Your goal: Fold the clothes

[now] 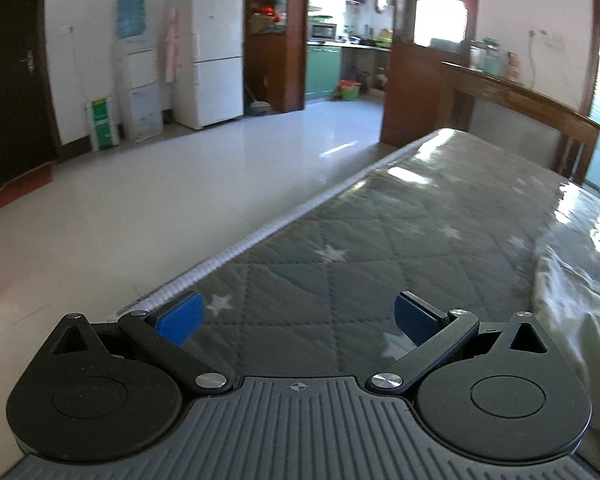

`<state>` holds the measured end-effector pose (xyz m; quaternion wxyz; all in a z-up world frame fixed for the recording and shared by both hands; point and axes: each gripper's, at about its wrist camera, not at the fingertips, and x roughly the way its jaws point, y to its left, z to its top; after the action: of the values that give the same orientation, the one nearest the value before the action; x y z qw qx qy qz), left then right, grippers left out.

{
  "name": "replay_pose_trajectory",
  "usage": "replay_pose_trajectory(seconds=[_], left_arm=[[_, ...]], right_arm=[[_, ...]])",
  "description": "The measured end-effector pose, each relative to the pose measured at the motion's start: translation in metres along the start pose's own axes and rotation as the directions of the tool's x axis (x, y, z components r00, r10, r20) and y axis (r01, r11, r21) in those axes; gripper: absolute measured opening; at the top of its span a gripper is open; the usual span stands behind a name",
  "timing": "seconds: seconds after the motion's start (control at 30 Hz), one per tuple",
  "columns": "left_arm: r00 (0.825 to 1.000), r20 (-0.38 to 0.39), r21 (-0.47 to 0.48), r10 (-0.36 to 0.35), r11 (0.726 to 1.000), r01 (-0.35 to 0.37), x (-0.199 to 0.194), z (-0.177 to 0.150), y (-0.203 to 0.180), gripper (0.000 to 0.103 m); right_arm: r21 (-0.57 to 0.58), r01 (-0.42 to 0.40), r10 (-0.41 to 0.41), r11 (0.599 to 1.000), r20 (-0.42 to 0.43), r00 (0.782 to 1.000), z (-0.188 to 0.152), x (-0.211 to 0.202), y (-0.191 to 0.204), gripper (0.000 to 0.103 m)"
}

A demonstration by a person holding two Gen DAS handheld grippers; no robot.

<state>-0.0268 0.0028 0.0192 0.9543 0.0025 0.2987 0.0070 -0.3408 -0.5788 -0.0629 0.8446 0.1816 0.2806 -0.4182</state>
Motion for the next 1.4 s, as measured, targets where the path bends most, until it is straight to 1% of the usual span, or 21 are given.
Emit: replay_pose_trajectory(seconds=[0.07,0.17,0.33,0.47,0.73,0.83,0.97,1.13,1.27,1.4], left_arm=[[1.000,0.000,0.018,-0.025,1.000,0.025,-0.004,-0.002,-0.004,0.103],[0.998,-0.026,0.035,-0.057,0.998,0.057,-0.006,-0.004,-0.010,0.103],[0.991,-0.048,0.059,-0.123,0.990,0.126,-0.015,-0.010,-0.016,0.103],[0.986,-0.058,0.103,-0.158,0.981,0.163,-0.022,-0.014,-0.027,0.103],[0.970,-0.065,0.161,-0.236,0.956,0.244,-0.043,-0.025,-0.049,0.103],[0.965,-0.068,0.202,-0.252,0.944,0.260,-0.049,-0.028,-0.058,0.103],[0.961,-0.070,0.231,-0.268,0.933,0.277,-0.056,-0.032,-0.066,0.103],[0.954,-0.087,0.250,-0.287,0.921,0.299,-0.062,-0.036,-0.074,0.103],[0.951,-0.089,0.262,-0.296,0.914,0.309,-0.067,-0.037,-0.076,0.103],[0.944,-0.096,0.257,-0.316,0.908,0.330,-0.075,-0.037,-0.073,0.103]], right_arm=[[0.000,0.000,0.000,1.000,0.000,1.000,0.000,0.000,0.000,0.103],[0.000,0.000,0.000,1.000,0.000,1.000,0.000,0.000,0.000,0.103],[0.000,0.000,0.000,1.000,-0.001,1.000,0.001,0.000,0.001,0.103],[0.002,-0.002,0.002,1.000,-0.001,1.000,0.001,0.000,0.002,0.103],[0.000,0.000,0.000,1.000,-0.002,1.000,0.001,0.000,0.002,0.103],[-0.006,0.005,-0.005,1.000,-0.001,1.000,0.000,0.001,0.003,0.103],[0.011,0.021,-0.021,1.000,-0.018,1.000,0.000,-0.001,0.006,0.103],[0.015,0.027,-0.027,1.000,-0.026,0.999,-0.004,-0.007,0.012,0.103],[0.011,0.019,-0.018,1.000,-0.037,0.999,-0.007,-0.013,0.018,0.103],[0.004,-0.003,0.003,1.000,-0.024,1.000,-0.010,-0.026,0.028,0.103]])
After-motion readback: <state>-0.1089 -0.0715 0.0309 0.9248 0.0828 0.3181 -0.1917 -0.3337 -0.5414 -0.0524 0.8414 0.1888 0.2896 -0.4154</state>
